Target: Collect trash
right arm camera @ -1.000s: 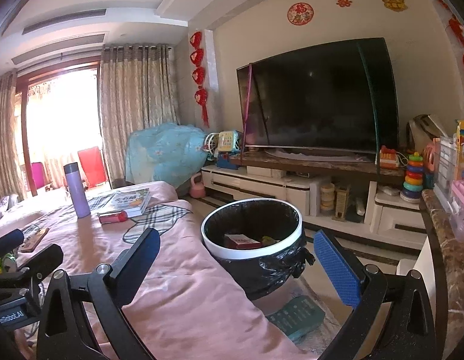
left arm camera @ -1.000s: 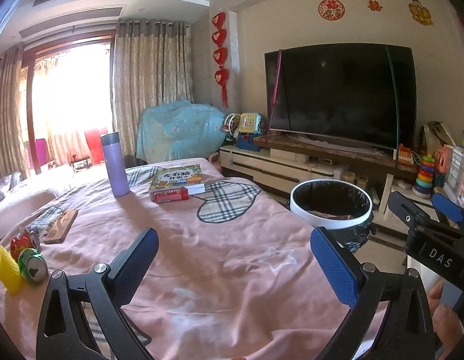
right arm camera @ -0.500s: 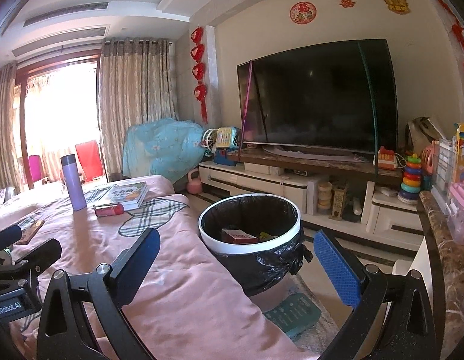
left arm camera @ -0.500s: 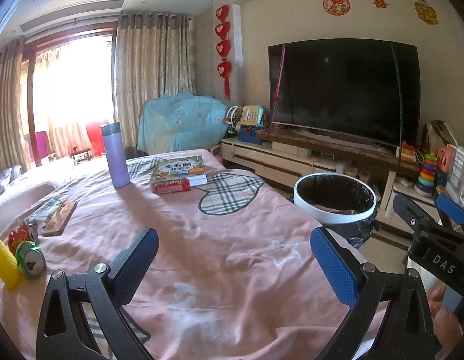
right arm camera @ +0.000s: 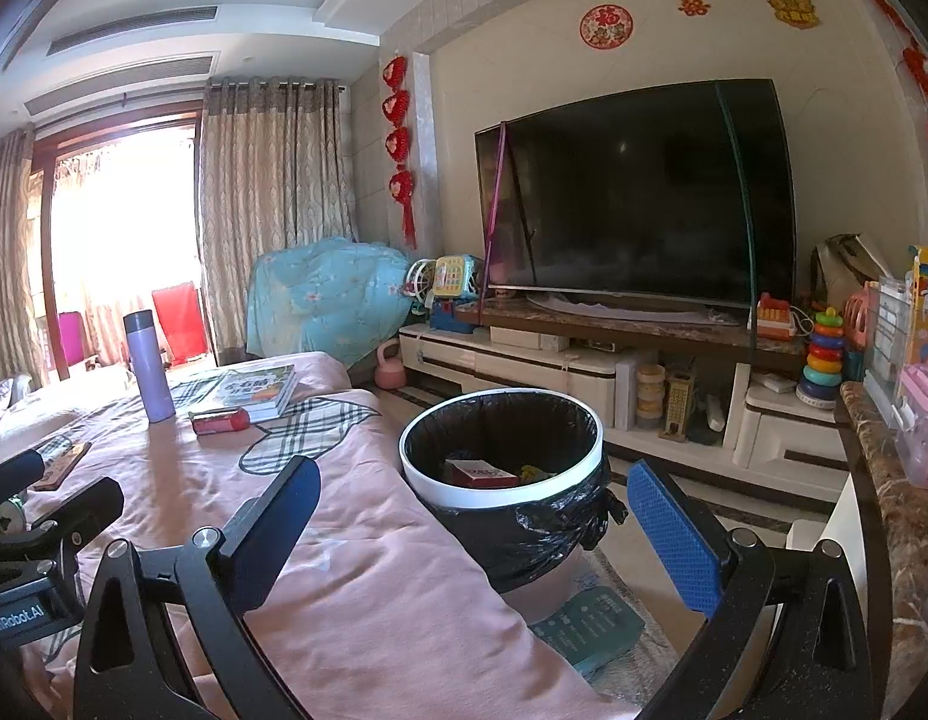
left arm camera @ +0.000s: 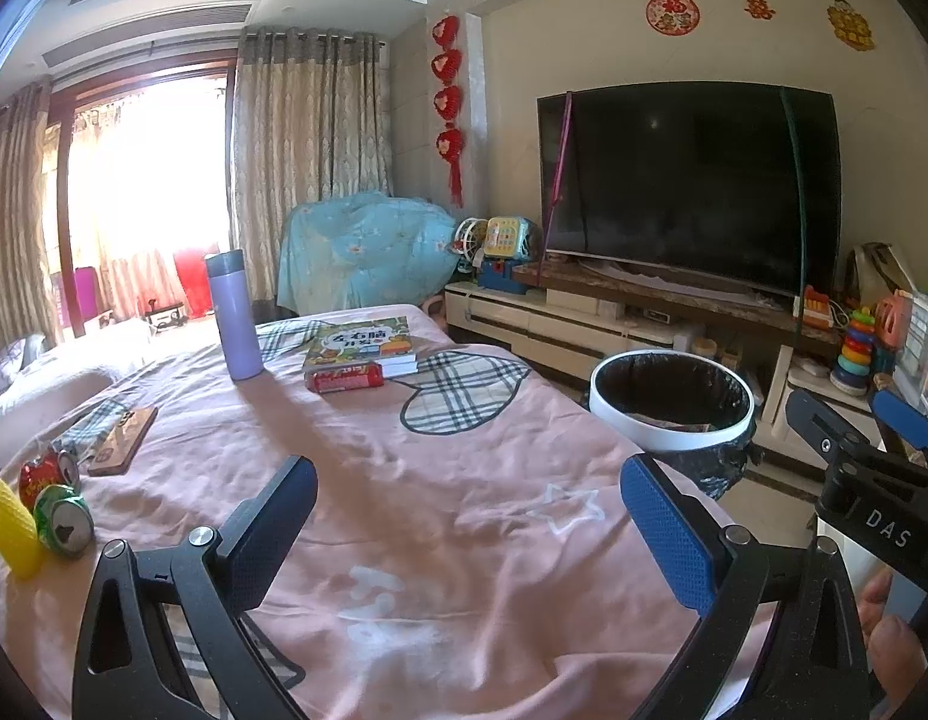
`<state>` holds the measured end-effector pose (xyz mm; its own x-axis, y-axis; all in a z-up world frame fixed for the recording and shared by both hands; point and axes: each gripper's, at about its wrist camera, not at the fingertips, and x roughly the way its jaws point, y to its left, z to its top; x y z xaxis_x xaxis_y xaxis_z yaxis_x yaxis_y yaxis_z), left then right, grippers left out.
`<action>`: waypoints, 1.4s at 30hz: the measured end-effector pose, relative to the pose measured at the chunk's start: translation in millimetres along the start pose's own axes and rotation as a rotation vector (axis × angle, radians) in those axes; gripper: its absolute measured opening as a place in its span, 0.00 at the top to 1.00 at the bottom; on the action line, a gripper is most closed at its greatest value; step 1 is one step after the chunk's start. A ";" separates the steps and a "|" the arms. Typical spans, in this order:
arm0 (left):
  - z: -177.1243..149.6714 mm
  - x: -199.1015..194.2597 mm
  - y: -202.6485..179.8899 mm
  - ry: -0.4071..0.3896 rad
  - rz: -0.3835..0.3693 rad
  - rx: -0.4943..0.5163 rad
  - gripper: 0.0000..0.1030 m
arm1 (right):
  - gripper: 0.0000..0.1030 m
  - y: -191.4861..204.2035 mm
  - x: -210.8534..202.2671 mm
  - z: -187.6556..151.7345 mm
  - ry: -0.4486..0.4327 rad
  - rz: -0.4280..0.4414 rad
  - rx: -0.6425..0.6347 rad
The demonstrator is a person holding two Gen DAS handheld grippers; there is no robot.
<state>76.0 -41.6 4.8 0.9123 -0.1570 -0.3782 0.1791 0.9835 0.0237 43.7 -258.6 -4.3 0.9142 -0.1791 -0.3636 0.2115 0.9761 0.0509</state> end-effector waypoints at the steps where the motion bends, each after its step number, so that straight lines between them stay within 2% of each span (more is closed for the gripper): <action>1: 0.0 0.1 0.2 0.000 -0.002 0.000 0.01 | 0.00 0.0 0.1 0.0 0.000 0.002 0.001; 42: -0.2 -0.1 0.9 0.002 -0.002 0.000 0.01 | 0.00 2.9 -0.9 -0.2 0.001 0.009 0.000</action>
<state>76.0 -40.7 4.6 0.9111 -0.1590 -0.3802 0.1812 0.9832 0.0232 43.5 -255.6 -4.0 0.9159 -0.1701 -0.3636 0.2030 0.9777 0.0541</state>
